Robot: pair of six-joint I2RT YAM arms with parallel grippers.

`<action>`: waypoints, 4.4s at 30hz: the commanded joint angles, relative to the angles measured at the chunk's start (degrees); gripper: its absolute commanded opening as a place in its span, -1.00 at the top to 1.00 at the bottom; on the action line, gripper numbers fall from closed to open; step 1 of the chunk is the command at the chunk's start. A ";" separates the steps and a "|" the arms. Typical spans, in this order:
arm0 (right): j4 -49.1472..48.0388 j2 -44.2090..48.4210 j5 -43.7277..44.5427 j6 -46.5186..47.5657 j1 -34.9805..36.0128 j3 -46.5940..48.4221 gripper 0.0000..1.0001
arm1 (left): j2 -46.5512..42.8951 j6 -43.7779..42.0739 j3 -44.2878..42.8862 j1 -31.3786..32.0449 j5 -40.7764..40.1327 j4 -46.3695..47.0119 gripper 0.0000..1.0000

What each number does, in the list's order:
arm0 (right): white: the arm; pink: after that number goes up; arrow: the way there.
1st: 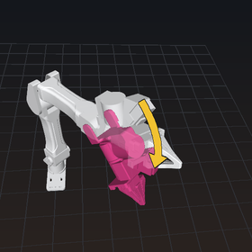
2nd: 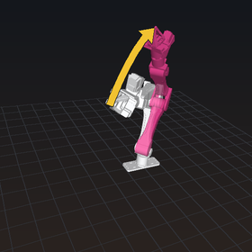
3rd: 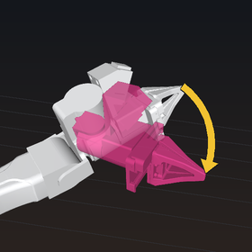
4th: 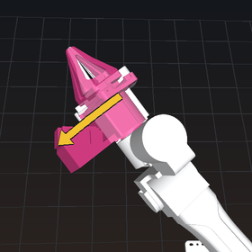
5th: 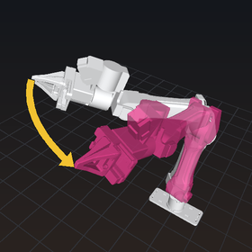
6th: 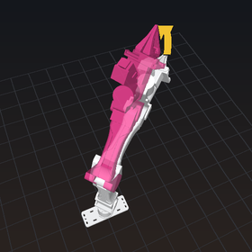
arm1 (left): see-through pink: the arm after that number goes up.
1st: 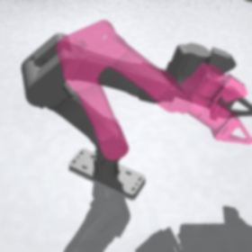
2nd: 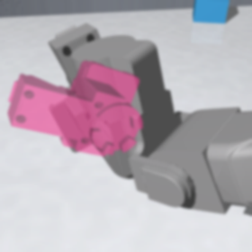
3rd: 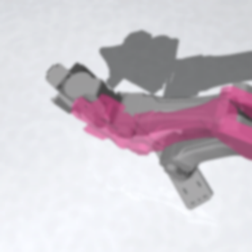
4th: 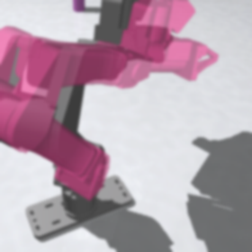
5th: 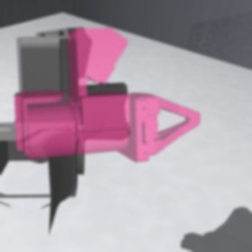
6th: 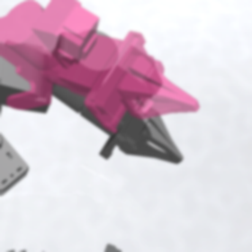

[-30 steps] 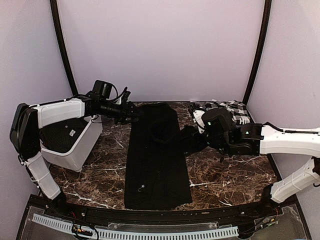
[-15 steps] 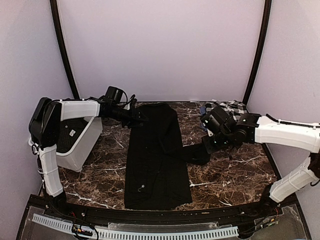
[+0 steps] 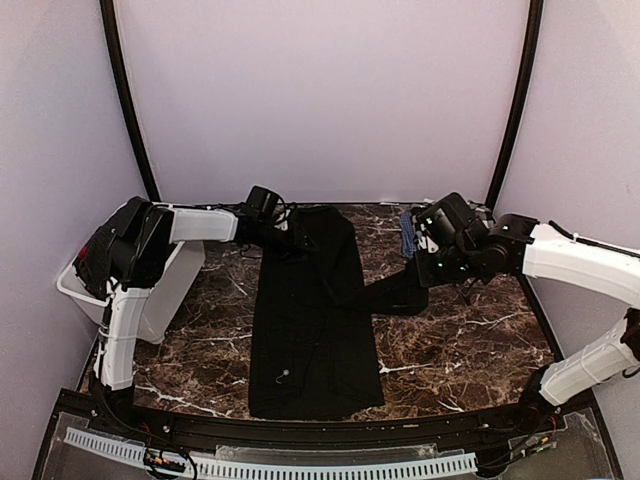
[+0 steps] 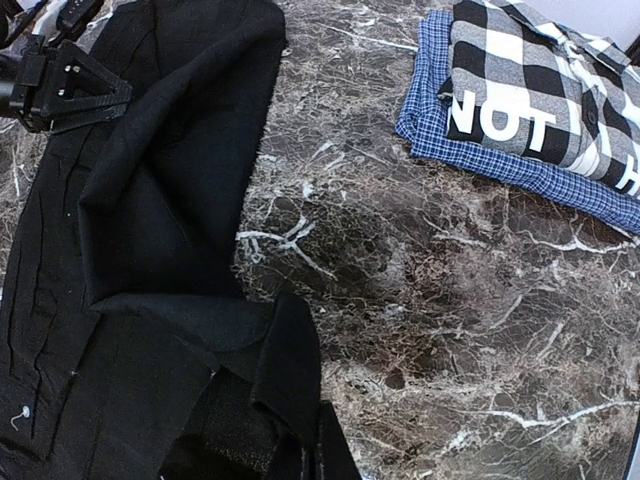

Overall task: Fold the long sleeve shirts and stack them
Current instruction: Adjust the sleeve of the rectangle-folded shirt.

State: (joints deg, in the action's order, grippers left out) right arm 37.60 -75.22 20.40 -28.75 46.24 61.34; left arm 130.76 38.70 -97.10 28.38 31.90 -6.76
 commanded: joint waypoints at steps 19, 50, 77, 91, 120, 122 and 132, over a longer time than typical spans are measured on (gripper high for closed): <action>0.80 4.53 0.06 -1.28 -1.59 -2.12 1.00 | 10.55 8.13 -16.47 3.08 -2.64 1.42 0.61; -2.73 8.21 -1.35 -14.42 -14.35 0.91 1.00 | 9.44 0.20 -20.08 1.56 -8.72 -4.33 0.24; -14.77 6.36 -11.37 -22.25 -26.04 -17.22 1.00 | 8.90 6.33 -14.11 4.57 -6.14 0.12 0.22; -20.56 6.14 -30.40 -10.00 -25.94 -15.79 1.00 | 6.37 5.69 -14.95 4.19 -7.01 1.27 1.00; -48.97 -14.77 -53.96 -22.92 -7.75 7.02 1.00 | 5.18 -3.68 -20.19 -5.44 -4.44 -2.90 1.00; -51.22 -15.23 -54.95 -24.21 -7.59 8.28 1.00 | 5.63 -3.89 -20.69 -5.44 -4.44 -2.97 1.00; -61.42 -20.53 -61.03 -27.04 -4.78 18.13 1.00 | 9.10 -5.02 -26.45 -5.93 -5.44 -5.26 0.99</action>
State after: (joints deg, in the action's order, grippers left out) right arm -15.77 -93.36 -36.97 -54.13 40.12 75.68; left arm 138.61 35.35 -120.27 23.00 26.30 -10.11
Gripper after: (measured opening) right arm 0.006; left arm 0.003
